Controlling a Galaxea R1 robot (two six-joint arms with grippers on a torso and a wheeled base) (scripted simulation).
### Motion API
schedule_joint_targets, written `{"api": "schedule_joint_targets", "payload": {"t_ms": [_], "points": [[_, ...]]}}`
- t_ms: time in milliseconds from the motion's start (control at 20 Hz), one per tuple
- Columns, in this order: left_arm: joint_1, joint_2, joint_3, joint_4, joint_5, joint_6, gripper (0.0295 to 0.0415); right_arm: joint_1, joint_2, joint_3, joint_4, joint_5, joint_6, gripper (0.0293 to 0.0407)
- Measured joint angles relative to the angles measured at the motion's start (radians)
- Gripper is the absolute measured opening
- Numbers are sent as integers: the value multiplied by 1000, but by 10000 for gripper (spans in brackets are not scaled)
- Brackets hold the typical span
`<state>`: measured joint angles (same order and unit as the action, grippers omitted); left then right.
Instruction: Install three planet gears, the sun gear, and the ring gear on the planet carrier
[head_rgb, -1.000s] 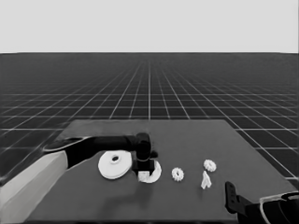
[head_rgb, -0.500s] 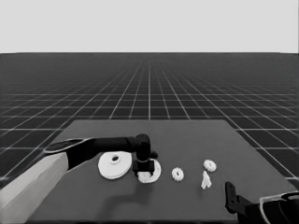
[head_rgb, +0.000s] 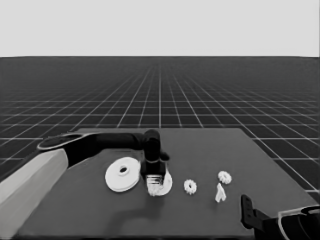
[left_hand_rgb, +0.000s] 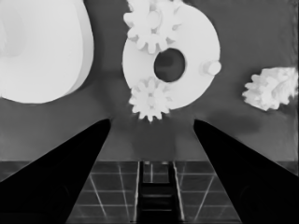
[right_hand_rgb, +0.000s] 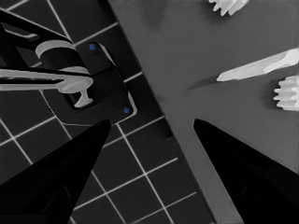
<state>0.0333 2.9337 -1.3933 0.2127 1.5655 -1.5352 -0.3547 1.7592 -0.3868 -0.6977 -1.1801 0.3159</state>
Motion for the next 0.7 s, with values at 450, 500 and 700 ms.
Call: {"api": "schedule_joint_targets", "payload": {"t_ms": [450,500,700], "points": [[-293,-871,762,73,-705,1353,402,0,0,0,0,0,0,385],[-327,-1002,850,83,-781,1572,394,0,0,0,0,0,0,385],[-370,-1159,961,96,-876,1848,385,0,0,0,0,0,0,385]]}}
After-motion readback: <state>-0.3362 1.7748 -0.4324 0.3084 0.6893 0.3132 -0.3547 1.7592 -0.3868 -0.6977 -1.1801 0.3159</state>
